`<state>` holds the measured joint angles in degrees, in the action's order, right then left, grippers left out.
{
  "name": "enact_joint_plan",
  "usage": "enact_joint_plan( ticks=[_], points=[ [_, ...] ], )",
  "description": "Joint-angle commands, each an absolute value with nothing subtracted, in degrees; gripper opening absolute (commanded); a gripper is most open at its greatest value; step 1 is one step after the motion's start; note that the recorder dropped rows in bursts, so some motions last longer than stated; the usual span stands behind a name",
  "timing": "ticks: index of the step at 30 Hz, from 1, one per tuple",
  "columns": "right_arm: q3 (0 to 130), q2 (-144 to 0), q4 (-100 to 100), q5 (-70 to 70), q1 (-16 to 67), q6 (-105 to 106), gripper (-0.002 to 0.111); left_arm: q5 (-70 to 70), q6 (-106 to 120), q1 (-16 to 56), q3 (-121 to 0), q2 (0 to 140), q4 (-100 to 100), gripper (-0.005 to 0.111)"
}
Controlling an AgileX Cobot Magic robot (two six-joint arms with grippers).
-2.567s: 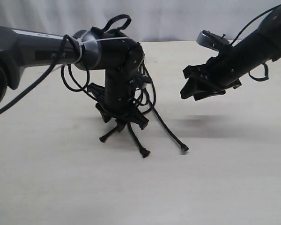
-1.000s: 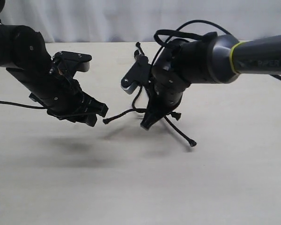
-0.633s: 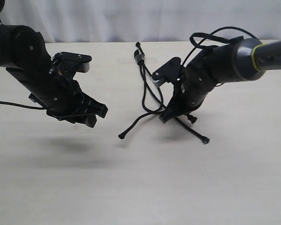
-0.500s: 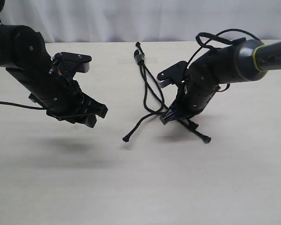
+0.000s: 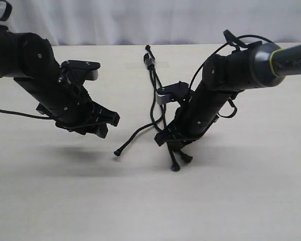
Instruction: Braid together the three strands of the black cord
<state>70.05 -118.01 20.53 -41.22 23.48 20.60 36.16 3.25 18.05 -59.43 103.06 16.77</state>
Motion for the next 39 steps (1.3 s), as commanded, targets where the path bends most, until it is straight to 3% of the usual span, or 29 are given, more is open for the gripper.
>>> enact_joint_plan(
  ticks=[1,9,14,22,29,36,39],
  points=[
    [68.98,-119.49,27.27,-43.69,23.43,24.43,0.004,32.58,3.27,17.99,-59.09,107.07,19.39,0.038],
    [68.98,-119.49,28.05,-43.77,23.43,22.71,0.004,29.74,14.31,18.21,-59.09,111.75,33.88,0.0],
    [68.98,-119.49,27.82,-43.64,23.43,21.31,0.005,30.02,16.61,20.8,-59.09,113.88,35.17,0.0],
    [68.98,-119.49,27.82,-43.7,23.32,19.67,0.032,30.09,16.61,25.06,-59.09,115.5,35.17,0.0],
    [69.18,-115.15,27.57,-44.58,21.05,15.62,0.043,31.54,16.49,24.32,-59.09,114.88,35.17,0.0],
    [69.18,-106.25,26.35,-52.47,15.05,15.58,0.043,40.39,7.17,17.94,-59.09,105.46,19.52,0.0],
    [67.52,-101.24,22.58,-54.76,12.83,14.25,0.034,45.06,-1.88,14.01,-59.09,98.19,6.07,0.0]
  ],
)
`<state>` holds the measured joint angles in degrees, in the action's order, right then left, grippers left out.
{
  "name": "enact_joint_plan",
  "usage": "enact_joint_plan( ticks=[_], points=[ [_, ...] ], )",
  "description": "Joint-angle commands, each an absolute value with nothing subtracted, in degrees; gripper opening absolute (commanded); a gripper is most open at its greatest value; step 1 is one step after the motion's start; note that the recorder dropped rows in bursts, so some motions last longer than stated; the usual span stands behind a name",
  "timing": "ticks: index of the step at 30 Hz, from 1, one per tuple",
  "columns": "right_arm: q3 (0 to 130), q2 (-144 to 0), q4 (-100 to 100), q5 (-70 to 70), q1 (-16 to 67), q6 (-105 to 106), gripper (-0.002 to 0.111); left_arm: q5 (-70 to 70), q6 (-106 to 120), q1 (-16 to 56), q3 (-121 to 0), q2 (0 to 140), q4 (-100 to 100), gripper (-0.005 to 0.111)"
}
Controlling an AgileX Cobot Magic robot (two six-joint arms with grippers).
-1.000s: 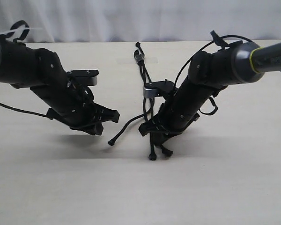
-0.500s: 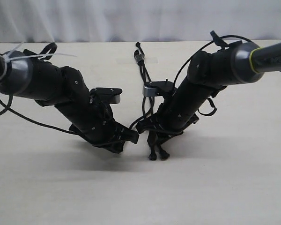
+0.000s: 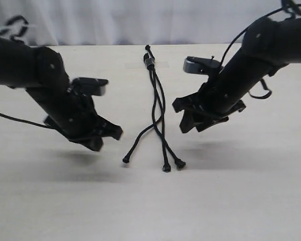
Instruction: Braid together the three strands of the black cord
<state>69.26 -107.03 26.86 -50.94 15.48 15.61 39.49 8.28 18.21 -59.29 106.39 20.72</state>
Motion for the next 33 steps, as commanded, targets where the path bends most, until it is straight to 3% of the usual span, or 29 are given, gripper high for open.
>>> enact_joint_plan(
  ticks=[1,4,7,11,16,22,33],
  points=[
    [66.06,-98.86,20.54,-55.36,12.09,13.22,0.025,47.2,-3.36,12.52,-59.09,95.53,2.5,0.0],
    [61.79,-93.33,15.58,-56.77,9.61,11.38,0.005,53.31,-2.95,6.8,-58.95,88.48,-2.78,0.0],
    [57.63,-87.4,13.6,-57.18,6.55,8.88,0.004,56.02,1.83,-0.25,-57.58,81.52,1.22,0.0],
    [52.55,-77.23,12.34,-57.74,4.88,7.16,0.004,57.07,16.77,-6.4,-52.4,70.17,22.41,0.0],
    [41.23,-60.68,12.2,-53.15,4.88,6.37,0.004,49.53,19.67,-6.46,-41.48,51.43,24.93,0.0],
    [21.13,-34.11,12.48,-28.55,4.88,6.37,0.004,38.02,19.41,-6.46,-26.3,31.91,21.5,0.0],
    [11.86,-9.2,14.35,-26.25,4.88,6.37,0.004,41.13,19.41,-6.46,-25.28,31.23,21.6,0.0]
  ],
)
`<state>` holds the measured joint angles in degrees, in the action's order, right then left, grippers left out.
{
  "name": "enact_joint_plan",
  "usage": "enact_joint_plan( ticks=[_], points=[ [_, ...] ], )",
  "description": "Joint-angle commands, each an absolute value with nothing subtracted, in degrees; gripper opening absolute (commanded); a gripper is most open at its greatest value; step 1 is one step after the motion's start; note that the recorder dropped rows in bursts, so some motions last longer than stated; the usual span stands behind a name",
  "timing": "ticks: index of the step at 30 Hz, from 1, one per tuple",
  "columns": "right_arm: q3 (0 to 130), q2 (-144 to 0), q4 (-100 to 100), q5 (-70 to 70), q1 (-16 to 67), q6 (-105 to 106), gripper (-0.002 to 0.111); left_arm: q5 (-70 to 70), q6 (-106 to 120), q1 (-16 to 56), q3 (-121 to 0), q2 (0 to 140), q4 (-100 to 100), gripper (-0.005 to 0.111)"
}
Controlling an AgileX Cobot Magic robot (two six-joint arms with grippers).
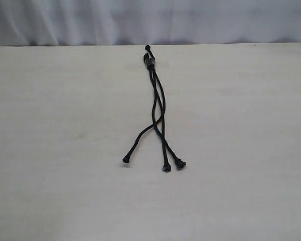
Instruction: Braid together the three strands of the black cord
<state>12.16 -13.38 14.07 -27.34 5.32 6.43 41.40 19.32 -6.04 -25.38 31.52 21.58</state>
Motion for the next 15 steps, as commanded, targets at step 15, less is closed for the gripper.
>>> enact_joint_plan(
  ticks=[15],
  points=[
    [5.06,0.0,1.86,-23.7,0.21,3.79,0.004,41.13,19.41,-6.46,-25.28,31.23,21.6,0.0]
  ],
)
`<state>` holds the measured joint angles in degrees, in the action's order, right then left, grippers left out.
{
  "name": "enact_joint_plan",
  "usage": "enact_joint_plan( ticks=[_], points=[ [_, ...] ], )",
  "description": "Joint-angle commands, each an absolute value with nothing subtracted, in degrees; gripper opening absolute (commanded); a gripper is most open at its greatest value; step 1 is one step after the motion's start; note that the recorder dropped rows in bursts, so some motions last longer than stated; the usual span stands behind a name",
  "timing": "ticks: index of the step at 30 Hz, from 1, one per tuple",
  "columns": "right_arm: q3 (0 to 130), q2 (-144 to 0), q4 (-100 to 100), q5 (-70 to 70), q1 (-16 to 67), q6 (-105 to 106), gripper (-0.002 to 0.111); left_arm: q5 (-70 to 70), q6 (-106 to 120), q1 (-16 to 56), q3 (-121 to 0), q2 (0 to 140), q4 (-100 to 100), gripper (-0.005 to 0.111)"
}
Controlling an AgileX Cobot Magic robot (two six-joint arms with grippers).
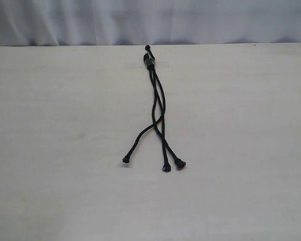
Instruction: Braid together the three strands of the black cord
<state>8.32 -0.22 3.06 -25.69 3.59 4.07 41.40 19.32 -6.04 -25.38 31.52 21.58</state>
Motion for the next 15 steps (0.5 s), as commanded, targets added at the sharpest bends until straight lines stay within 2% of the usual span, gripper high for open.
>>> enact_joint_plan(
  ticks=[1,5,15],
  points=[
    [3.83,0.0,1.86,-23.06,-0.95,3.79,0.004,41.13,19.41,-6.46,-25.28,31.23,21.6,0.0],
    [0.0,0.0,2.11,-20.53,-3.52,3.79,0.004,41.13,19.41,-6.46,-25.28,31.23,21.6,0.0],
    [0.0,0.0,2.11,-19.48,-3.42,3.79,0.004,41.13,19.41,-6.46,-25.28,31.18,21.65,0.0]
  ],
)
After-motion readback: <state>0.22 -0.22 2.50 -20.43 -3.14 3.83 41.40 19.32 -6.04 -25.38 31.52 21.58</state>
